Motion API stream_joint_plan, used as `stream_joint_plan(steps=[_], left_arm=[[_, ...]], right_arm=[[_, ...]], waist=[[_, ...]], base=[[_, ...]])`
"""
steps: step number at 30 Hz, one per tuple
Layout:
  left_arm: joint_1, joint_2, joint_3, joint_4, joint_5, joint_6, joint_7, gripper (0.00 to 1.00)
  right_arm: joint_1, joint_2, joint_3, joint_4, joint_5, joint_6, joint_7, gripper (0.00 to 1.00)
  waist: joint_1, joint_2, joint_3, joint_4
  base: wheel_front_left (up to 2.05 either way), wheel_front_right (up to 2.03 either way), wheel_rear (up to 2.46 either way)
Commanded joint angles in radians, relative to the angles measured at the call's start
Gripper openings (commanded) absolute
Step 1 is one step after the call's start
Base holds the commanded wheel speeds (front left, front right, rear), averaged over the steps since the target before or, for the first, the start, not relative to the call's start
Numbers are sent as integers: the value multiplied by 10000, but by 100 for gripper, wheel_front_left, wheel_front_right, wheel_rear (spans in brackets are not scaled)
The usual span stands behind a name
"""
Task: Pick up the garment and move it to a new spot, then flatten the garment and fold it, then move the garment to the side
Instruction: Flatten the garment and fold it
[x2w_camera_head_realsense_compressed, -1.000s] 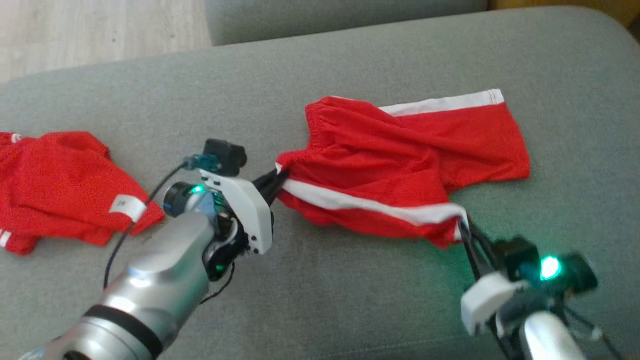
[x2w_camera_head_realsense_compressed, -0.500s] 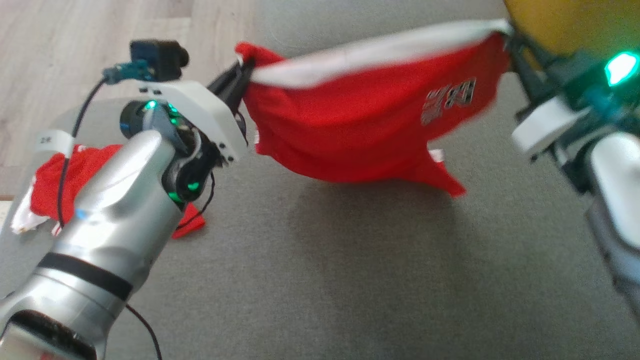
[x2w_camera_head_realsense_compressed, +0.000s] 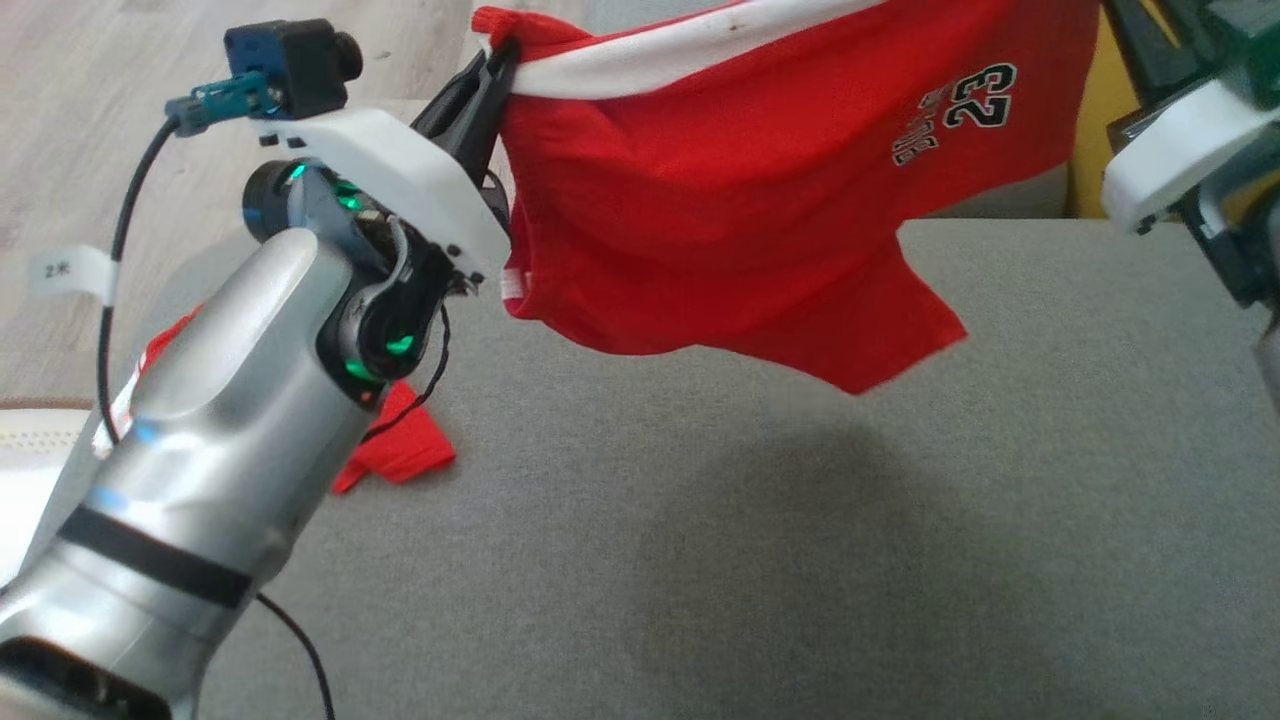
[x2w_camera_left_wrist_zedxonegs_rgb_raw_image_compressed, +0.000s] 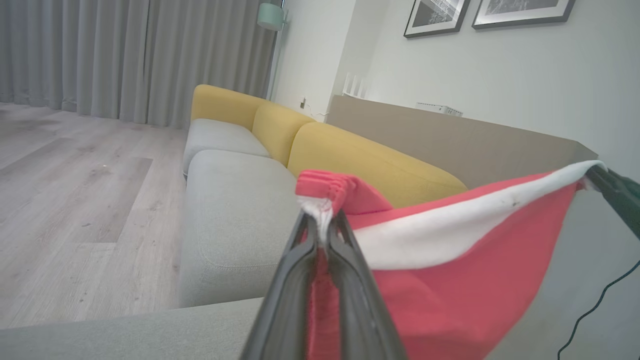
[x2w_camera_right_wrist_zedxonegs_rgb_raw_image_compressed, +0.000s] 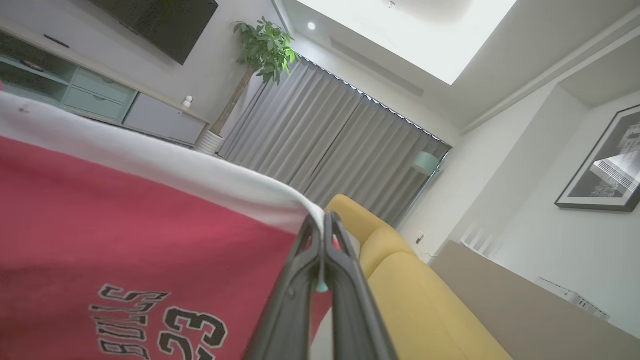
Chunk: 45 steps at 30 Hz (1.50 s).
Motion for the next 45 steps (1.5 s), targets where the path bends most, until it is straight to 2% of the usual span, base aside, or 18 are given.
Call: stream_joint_plan(steps=[1, 7, 12, 16, 20, 24, 26, 29, 32, 37, 41, 45], left_arm=[[-379, 556, 406, -540, 11, 164, 108, 0], [-145, 1261, 343, -1701, -1, 627, 820, 0], [-282, 1661, 259, -1998, 47, 693, 1313, 0], [-1060, 1933, 206, -1681, 222, 545, 1849, 0], [-2599, 2037, 492, -778, 462, 229, 2011, 0], [-4569, 1788, 777, 692, 945, -174, 1553, 0], [-5581, 1537, 1060, 1500, 1140, -193, 992, 0], [-6899, 1118, 1421, 2561, 1380, -287, -61, 0], [-7697, 728, 1698, 3467, 1525, -364, -1197, 0], [-7956, 29, 1857, 4556, 1459, -948, -1888, 0], [-7461, -384, 1681, 5152, 1525, -1515, -2025, 0], [-6472, -713, 1563, 5602, 1528, -1886, -2090, 0]], right_arm=[[66, -226, 10, -543, 206, -9, 301, 0], [538, -463, -42, -1712, 737, -9, 1553, 0], [227, -480, 67, -1960, 936, -9, 2124, 0], [-974, -357, 472, -1445, 1090, -9, 2408, 0], [-3123, 19, 1079, -309, 975, -9, 2205, 0], [-5642, 728, 1261, 1578, 404, -9, 1226, 0], [-6835, 1188, 958, 2628, -233, -9, 355, 0], [-8235, 1936, -38, 4091, -1363, -9, -957, 0], [-8942, 2581, -1187, 5163, -2504, -9, -2091, 0], [-9057, 3367, -2756, 6187, -3956, -9, -3158, 0], [-8430, 3681, -3431, 6699, -4661, -9, -3392, 0], [-7235, 3921, -3582, 7151, -5062, -9, -3470, 0]], waist=[[0, -1, 13, 34], [0, -1, 390, -36], [0, -1, 981, -236], [0, -1, 2256, -530], [0, -1, 3980, -877], [0, -1, 5292, -1110], [0, -1, 5730, -1227], [0, -1, 6095, -1328], [0, -1, 6131, -1370], [0, -1, 6281, -1286], [0, -1, 6458, -1144], [0, -1, 6423, -964]], base=[[0, 0, 0], [0, 0, 0], [0, 0, 0], [0, 0, 0], [0, 0, 0], [0, 0, 0], [0, 0, 0], [0, 0, 0], [0, 0, 0], [0, 0, 0], [0, 0, 0], [0, 0, 0]])
